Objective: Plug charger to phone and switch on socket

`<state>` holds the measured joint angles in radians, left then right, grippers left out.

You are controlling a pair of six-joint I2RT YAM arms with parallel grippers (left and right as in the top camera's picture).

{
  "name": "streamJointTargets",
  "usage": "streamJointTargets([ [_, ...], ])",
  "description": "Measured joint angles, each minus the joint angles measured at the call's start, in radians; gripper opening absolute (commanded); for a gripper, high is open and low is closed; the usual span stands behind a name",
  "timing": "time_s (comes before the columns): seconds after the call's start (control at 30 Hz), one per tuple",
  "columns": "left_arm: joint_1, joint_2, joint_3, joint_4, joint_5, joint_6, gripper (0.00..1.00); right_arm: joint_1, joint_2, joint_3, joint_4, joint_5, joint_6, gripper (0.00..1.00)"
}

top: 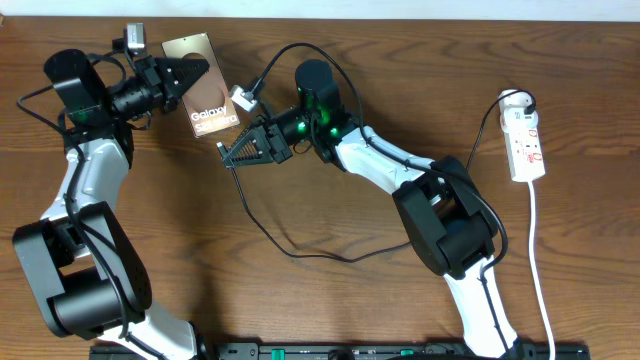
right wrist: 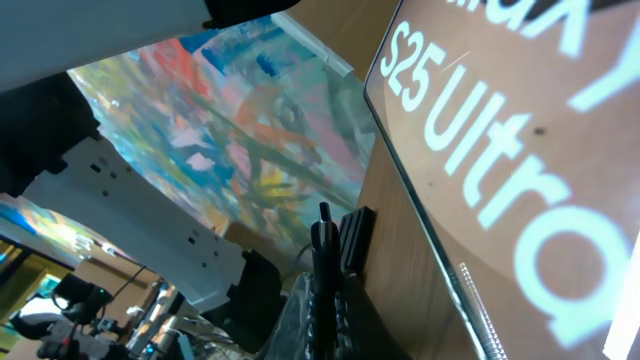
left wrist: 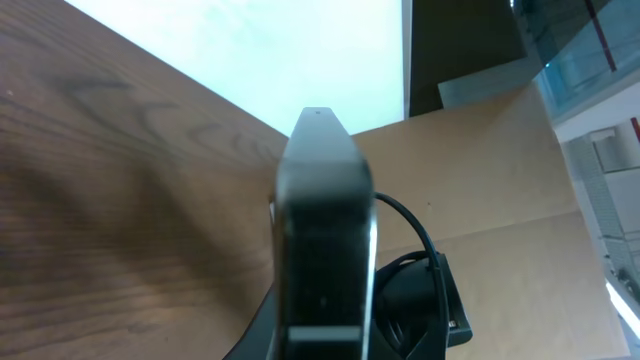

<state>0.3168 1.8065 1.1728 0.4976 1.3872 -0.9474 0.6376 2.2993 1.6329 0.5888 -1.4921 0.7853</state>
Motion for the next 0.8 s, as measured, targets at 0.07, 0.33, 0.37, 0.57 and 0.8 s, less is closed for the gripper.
streamJointTargets([
  [0.07,0.000,0.000,0.000,0.000,0.003,0.000,0.07,0.000,0.000,0.000,0.000,0.001,0.000,0.01],
  [0.33,0.001,0.000,0.000,0.000,0.029,0.000,0.07,0.000,0.000,0.000,0.000,0.018,0.001,0.01],
  [0.37,0.001,0.000,0.000,0.000,0.029,0.000,0.07,0.000,0.000,0.000,0.000,0.022,0.002,0.01],
  [0.57,0.001,0.000,0.000,0.000,0.032,0.000,0.07,0.000,0.000,0.000,0.000,0.035,0.005,0.01],
  [0.8,0.003,0.000,0.000,0.001,0.032,-0.034,0.07,0.000,0.000,0.000,-0.005,0.055,0.016,0.01],
])
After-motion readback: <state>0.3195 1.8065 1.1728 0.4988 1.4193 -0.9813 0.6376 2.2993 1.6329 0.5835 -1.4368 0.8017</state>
